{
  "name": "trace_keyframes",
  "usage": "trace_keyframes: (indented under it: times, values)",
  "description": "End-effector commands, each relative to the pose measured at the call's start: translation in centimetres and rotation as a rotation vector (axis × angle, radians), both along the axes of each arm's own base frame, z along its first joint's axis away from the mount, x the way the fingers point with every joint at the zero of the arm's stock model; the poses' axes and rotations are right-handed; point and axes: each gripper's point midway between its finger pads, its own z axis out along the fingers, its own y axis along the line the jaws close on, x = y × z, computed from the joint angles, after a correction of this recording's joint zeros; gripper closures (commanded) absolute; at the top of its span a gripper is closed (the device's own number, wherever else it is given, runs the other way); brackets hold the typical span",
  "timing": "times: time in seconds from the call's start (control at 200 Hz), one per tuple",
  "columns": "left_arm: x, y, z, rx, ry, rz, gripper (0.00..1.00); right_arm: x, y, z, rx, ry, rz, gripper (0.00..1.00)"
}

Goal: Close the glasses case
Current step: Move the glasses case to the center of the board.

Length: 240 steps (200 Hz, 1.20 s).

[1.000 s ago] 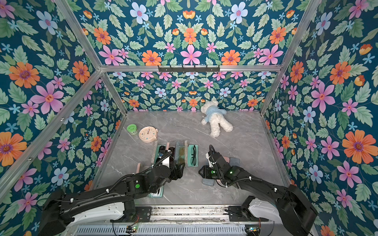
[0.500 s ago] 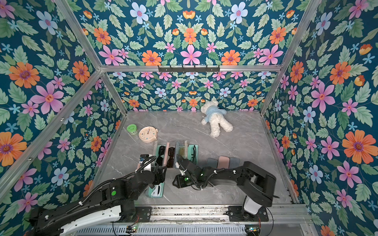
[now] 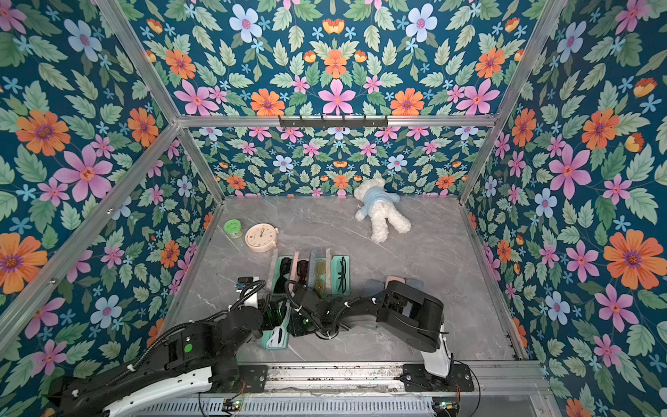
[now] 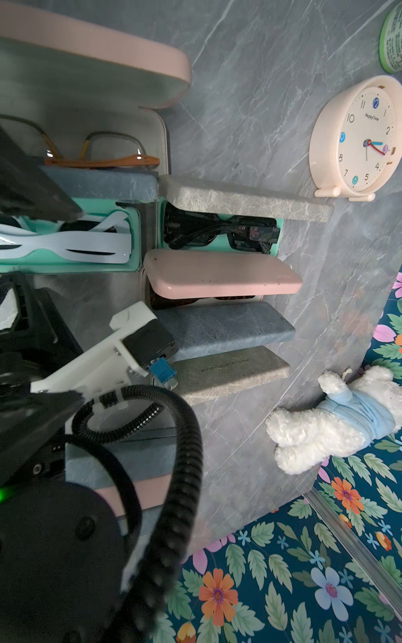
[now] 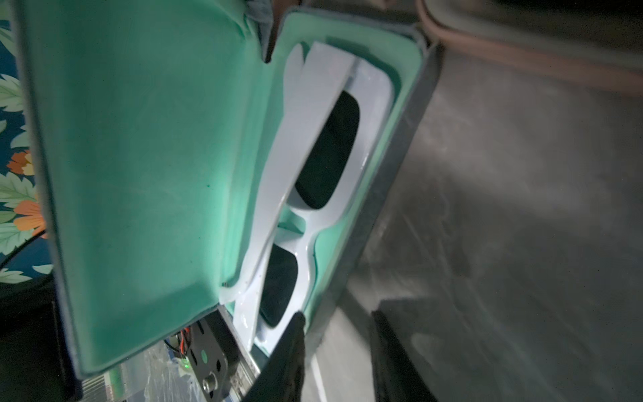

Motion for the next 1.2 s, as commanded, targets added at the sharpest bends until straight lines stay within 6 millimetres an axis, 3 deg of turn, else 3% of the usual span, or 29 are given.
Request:
trace_keyframes:
  times: [0.0,0.275,0.415,0.65,0.85,1.195]
  values:
    - [0.0,0.8,-0.1,0.008,-0.005,0.024,0.22,0.2,-0.5,-0.9,-0.038,0.004,-0.034,0.65]
    - [-0.2,1.5,0.4,-0.002,-0.008,0.032,0.23,0.1,-0.3,-2.1,-0.117,0.000,-0.033,0.68]
    - [-0.3,1.9,0.6,-0.006,-0.010,0.031,0.24,0.0,-1.7,-3.5,-0.217,-0.023,-0.038,0.75]
    - [-0.4,1.7,0.5,-0.006,-0.008,0.021,0.26,0.2,-4.1,-3.9,-0.299,-0.069,-0.078,0.85]
    - [-0.3,0.6,0.1,0.015,0.003,-0.011,0.28,0.5,-6.9,-3.4,-0.298,-0.101,-0.167,0.87]
    - [-0.1,-4.0,-1.1,-0.032,0.027,-0.113,0.31,0.6,-12.0,-3.2,-0.322,-0.134,-0.295,0.90]
